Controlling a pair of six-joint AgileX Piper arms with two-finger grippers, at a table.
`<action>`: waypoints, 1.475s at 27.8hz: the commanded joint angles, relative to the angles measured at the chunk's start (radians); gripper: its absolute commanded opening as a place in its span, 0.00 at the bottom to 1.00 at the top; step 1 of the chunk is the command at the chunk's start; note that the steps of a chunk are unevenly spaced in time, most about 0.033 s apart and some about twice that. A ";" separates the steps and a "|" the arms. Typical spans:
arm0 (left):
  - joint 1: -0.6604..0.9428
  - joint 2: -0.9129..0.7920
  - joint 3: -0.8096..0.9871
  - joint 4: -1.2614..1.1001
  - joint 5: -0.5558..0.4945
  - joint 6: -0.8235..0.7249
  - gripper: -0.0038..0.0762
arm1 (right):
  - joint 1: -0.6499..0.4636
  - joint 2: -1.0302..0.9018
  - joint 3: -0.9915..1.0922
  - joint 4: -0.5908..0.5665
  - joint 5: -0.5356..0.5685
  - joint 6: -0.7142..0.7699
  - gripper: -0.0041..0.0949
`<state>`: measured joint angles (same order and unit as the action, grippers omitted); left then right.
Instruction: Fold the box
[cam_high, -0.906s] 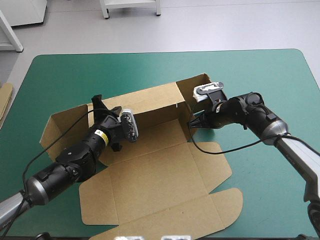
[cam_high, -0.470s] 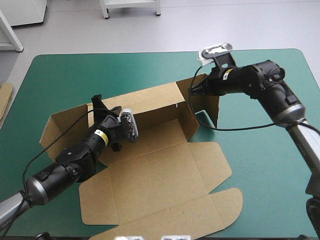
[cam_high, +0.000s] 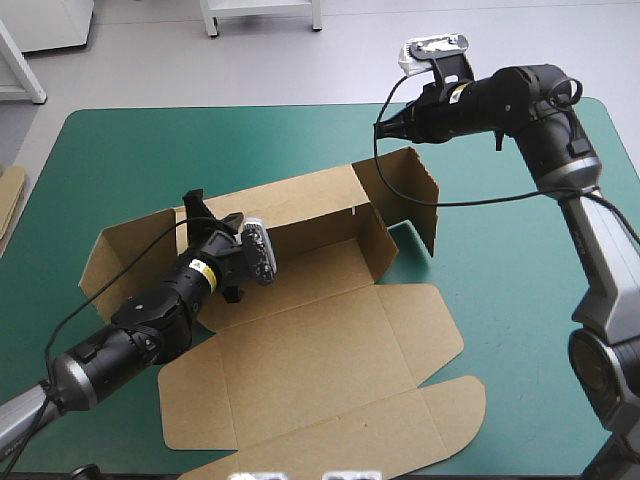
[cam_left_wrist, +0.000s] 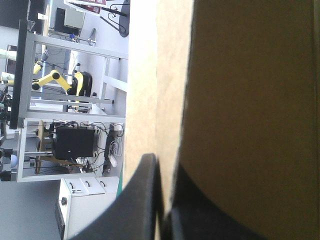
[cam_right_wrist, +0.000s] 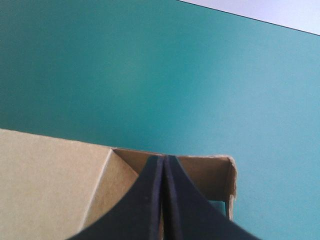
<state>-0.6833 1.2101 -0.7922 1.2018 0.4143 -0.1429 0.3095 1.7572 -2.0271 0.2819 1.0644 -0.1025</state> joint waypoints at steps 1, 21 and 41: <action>-0.001 -0.011 -0.004 -0.062 0.088 -0.035 0.04 | -0.047 0.022 -0.097 0.109 0.000 -0.035 0.04; -0.001 -0.011 -0.004 -0.060 0.106 -0.051 0.04 | -0.209 0.301 -0.346 0.452 0.161 -0.105 0.04; -0.001 -0.011 -0.004 -0.060 0.106 -0.051 0.04 | -0.209 0.367 -0.248 0.488 0.184 -0.137 0.04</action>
<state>-0.6833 1.2101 -0.7922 1.2035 0.4180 -0.1539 0.1106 2.1935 -2.2924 0.7200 1.2427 -0.2270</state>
